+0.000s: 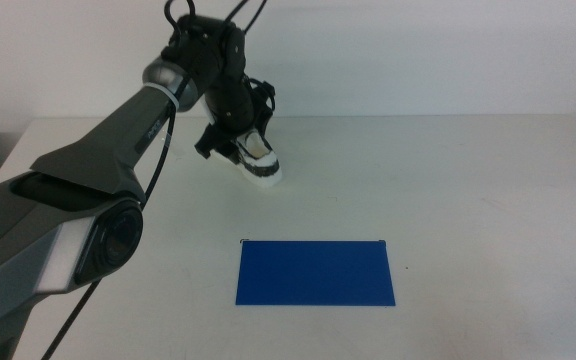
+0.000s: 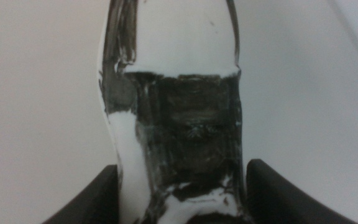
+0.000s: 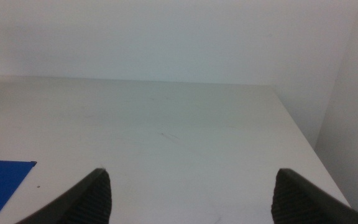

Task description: Use one arm to grab the shoe from the table and place it on the mat.

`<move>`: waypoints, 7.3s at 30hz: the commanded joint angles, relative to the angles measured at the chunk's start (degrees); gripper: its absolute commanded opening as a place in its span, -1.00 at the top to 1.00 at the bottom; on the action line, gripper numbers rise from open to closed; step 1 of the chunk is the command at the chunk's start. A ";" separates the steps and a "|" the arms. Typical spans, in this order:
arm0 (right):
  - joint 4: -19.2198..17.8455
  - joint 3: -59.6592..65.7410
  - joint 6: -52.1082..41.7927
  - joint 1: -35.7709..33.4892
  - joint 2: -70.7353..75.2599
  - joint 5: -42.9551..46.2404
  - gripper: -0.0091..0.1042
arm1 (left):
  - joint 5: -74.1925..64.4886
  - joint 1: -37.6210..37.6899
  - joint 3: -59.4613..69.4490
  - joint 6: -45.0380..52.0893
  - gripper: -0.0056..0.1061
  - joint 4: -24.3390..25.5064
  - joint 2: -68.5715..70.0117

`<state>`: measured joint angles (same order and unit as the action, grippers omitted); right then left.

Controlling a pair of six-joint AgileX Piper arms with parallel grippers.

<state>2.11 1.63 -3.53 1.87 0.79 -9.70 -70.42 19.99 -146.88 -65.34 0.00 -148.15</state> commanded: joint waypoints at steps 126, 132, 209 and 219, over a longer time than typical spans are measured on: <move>-0.49 -0.54 -0.72 -0.18 1.16 4.55 -0.33 | -5.24 26.13 48.06 -56.09 0.93 19.13 34.67; -0.49 -0.54 -0.72 -0.18 1.16 4.55 -0.33 | -5.24 26.13 47.92 -56.09 0.93 17.59 34.05; -0.49 -0.54 -0.72 -0.18 1.16 4.55 -0.33 | 2.08 24.54 41.42 -55.90 -0.68 9.02 30.79; -0.49 -0.54 -0.72 -0.18 1.16 4.55 -0.33 | -5.05 24.54 30.69 -47.38 -0.68 17.39 35.08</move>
<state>2.11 1.63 -3.53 1.87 0.79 -9.70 -70.12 44.53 -113.04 -114.69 12.89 -118.73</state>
